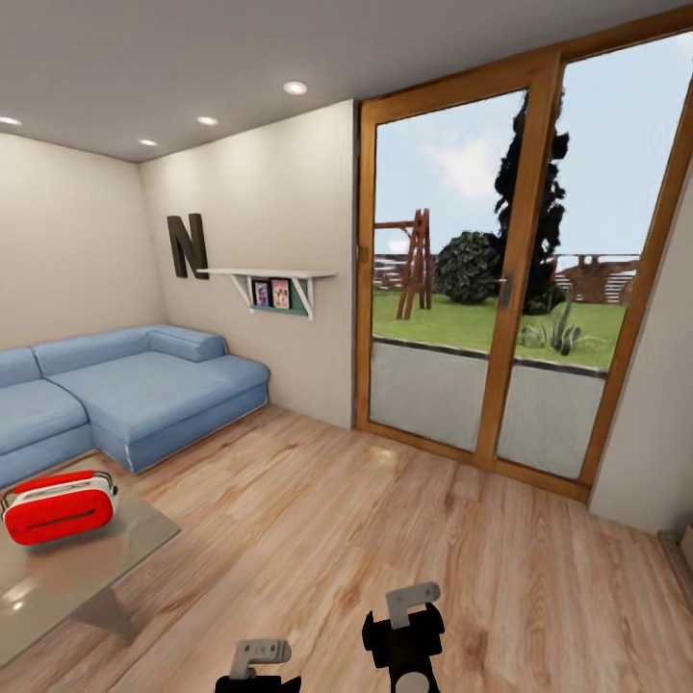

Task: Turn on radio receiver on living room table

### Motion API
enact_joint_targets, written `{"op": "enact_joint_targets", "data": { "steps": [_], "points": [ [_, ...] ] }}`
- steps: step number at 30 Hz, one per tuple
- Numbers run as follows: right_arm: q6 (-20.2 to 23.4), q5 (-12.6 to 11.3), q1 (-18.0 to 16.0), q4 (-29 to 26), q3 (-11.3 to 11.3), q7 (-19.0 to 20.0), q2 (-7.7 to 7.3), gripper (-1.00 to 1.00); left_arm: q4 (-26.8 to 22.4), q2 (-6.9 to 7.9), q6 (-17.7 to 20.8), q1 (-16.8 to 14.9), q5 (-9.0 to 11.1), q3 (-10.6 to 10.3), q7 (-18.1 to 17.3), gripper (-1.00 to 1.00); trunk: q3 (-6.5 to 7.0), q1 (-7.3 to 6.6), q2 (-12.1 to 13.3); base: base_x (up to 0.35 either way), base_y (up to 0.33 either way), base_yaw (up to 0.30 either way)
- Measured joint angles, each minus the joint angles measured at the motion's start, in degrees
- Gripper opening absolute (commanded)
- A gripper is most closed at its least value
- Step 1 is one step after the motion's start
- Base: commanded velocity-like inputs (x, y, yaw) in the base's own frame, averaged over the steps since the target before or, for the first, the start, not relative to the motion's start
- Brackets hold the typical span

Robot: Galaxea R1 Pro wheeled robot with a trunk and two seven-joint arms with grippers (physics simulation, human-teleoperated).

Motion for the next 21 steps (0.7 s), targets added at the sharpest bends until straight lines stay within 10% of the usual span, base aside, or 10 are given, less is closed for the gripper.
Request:
{"op": "enact_joint_targets", "data": {
  "steps": [21],
  "points": [
    [0.0,0.0,0.0,0.0,0.0,0.0,0.06,1.00,0.0,0.00,0.0,0.0,0.0,0.0,0.0,1.00,-2.01,0.00,0.0,0.294,-0.186,0.000]
  ]
}}
